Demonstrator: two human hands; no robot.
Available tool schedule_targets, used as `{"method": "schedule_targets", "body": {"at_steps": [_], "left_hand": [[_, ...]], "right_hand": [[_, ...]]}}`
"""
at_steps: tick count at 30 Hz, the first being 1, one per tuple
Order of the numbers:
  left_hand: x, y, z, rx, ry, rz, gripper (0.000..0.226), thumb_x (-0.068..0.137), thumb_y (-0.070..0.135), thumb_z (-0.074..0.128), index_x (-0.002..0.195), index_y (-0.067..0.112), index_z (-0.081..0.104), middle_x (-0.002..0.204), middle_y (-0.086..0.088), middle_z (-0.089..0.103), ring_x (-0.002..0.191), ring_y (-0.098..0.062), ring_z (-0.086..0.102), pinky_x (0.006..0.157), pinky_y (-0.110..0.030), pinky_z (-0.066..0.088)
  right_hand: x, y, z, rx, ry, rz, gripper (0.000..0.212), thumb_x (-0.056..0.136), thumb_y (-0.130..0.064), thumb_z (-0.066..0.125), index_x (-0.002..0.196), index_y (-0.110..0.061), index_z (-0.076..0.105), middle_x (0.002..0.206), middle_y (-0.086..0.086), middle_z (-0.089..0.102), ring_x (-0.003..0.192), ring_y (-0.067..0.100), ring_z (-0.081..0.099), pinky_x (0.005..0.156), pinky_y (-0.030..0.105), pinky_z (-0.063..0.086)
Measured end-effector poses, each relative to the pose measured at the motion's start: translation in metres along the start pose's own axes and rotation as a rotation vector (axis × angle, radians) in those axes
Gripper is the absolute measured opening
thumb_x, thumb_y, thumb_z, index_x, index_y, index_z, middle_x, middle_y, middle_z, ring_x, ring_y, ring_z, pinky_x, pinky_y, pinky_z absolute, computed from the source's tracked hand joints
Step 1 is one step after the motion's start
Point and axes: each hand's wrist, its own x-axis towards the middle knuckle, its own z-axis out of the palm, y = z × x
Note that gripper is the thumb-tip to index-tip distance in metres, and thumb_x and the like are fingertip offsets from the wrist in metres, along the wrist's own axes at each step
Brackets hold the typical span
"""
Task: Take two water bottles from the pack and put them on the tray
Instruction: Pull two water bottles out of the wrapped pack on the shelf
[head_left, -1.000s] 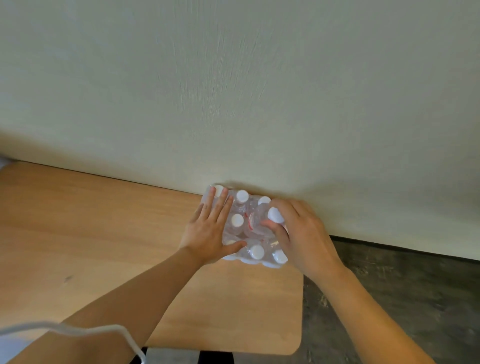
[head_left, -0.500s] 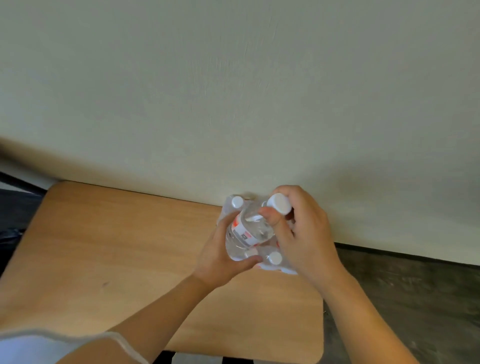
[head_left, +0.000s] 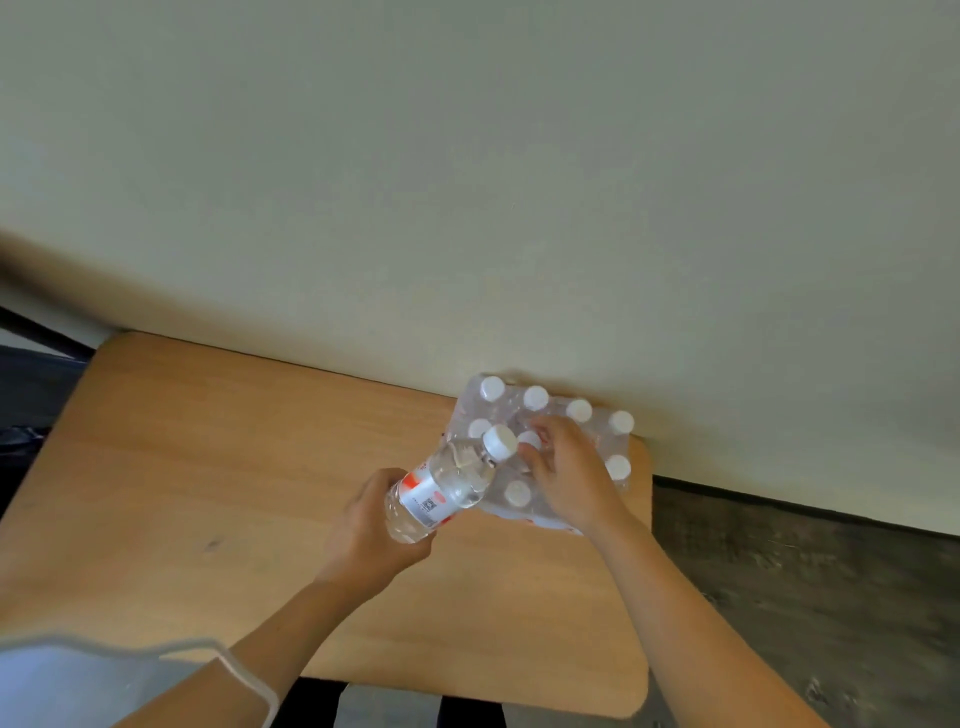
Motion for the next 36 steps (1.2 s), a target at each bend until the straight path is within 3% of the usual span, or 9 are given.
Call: {"method": "schedule_targets", "body": {"at_steps": [5, 9, 13, 19, 22, 24, 26, 31, 36], "left_hand": [[-0.001, -0.017, -0.008, 0.068, 0.015, 0.003, 0.065, 0.05, 0.05, 0.081, 0.102, 0.06, 0.044, 0.106, 0.036, 0.056, 0.088, 0.007, 0.06, 0.062, -0.029, 0.056], [-0.001, -0.02, -0.012, 0.097, -0.01, 0.021, 0.067, 0.05, 0.045, 0.082, 0.102, 0.061, 0.043, 0.108, 0.036, 0.055, 0.089, 0.007, 0.06, 0.061, -0.024, 0.052], [-0.003, -0.016, -0.012, 0.092, -0.057, 0.008, 0.063, 0.052, 0.045, 0.083, 0.102, 0.052, 0.046, 0.096, 0.025, 0.063, 0.086, 0.005, 0.061, 0.059, -0.016, 0.047], [-0.004, -0.004, -0.012, 0.072, -0.084, -0.003, 0.061, 0.054, 0.043, 0.079, 0.109, 0.035, 0.054, 0.094, 0.021, 0.063, 0.086, 0.004, 0.061, 0.062, -0.015, 0.045], [-0.003, 0.0, -0.012, 0.094, -0.101, -0.007, 0.059, 0.057, 0.039, 0.081, 0.109, 0.037, 0.053, 0.092, 0.022, 0.062, 0.09, 0.009, 0.057, 0.06, -0.008, 0.042], [-0.002, 0.002, -0.013, 0.099, -0.105, -0.01, 0.058, 0.057, 0.038, 0.082, 0.107, 0.039, 0.053, 0.092, 0.022, 0.062, 0.09, 0.012, 0.056, 0.062, -0.005, 0.042], [-0.001, 0.005, -0.013, 0.109, -0.103, -0.002, 0.058, 0.057, 0.038, 0.082, 0.108, 0.039, 0.053, 0.093, 0.022, 0.062, 0.09, 0.011, 0.056, 0.061, -0.005, 0.042], [0.002, 0.012, -0.012, 0.109, -0.129, 0.009, 0.06, 0.056, 0.038, 0.082, 0.108, 0.039, 0.054, 0.094, 0.018, 0.063, 0.091, 0.007, 0.057, 0.061, -0.01, 0.044], [0.004, 0.022, -0.009, 0.112, -0.126, -0.011, 0.062, 0.057, 0.039, 0.083, 0.112, 0.035, 0.055, 0.094, 0.02, 0.062, 0.09, 0.01, 0.057, 0.059, -0.007, 0.041]], "right_hand": [[0.012, 0.019, 0.029, -0.096, -0.043, 0.039, 0.031, 0.096, -0.023, 0.057, 0.126, -0.021, 0.055, 0.122, 0.002, 0.063, 0.107, 0.026, 0.06, 0.079, 0.032, 0.043], [0.024, 0.022, 0.033, -0.241, -0.072, 0.036, 0.034, 0.099, -0.028, 0.049, 0.132, -0.034, 0.049, 0.124, -0.007, 0.06, 0.107, 0.024, 0.057, 0.079, 0.032, 0.044], [0.025, 0.021, 0.034, -0.378, -0.053, -0.017, 0.026, 0.1, -0.043, 0.033, 0.089, -0.056, 0.052, 0.082, -0.026, 0.055, 0.084, 0.011, 0.055, 0.06, 0.021, 0.031], [0.022, 0.017, 0.032, -0.214, -0.042, 0.051, 0.032, 0.101, -0.027, 0.045, 0.095, -0.057, 0.053, 0.09, -0.025, 0.06, 0.081, 0.006, 0.057, 0.063, 0.019, 0.031], [0.021, 0.018, 0.029, -0.148, -0.054, 0.065, 0.029, 0.097, -0.023, 0.057, 0.126, -0.025, 0.058, 0.11, 0.003, 0.068, 0.089, 0.021, 0.056, 0.075, 0.023, 0.036], [0.016, 0.015, 0.025, -0.109, -0.022, 0.07, 0.019, 0.096, -0.025, 0.057, 0.112, -0.036, 0.057, 0.091, -0.011, 0.064, 0.081, 0.016, 0.053, 0.063, 0.023, 0.035], [0.009, 0.01, 0.019, -0.132, 0.055, 0.017, 0.016, 0.093, -0.02, 0.058, 0.107, -0.025, 0.054, 0.082, -0.013, 0.055, 0.075, 0.02, 0.056, 0.055, 0.026, 0.031], [-0.019, 0.0, -0.008, -0.036, 0.211, -0.096, 0.022, 0.093, -0.009, 0.06, 0.11, -0.022, 0.056, 0.096, -0.006, 0.068, 0.088, 0.006, 0.064, 0.066, 0.009, 0.038], [-0.046, -0.021, -0.054, 0.029, 0.301, -0.153, 0.022, 0.094, -0.015, 0.064, 0.112, -0.025, 0.056, 0.099, -0.027, 0.061, 0.09, -0.007, 0.057, 0.07, 0.002, 0.039]]}}
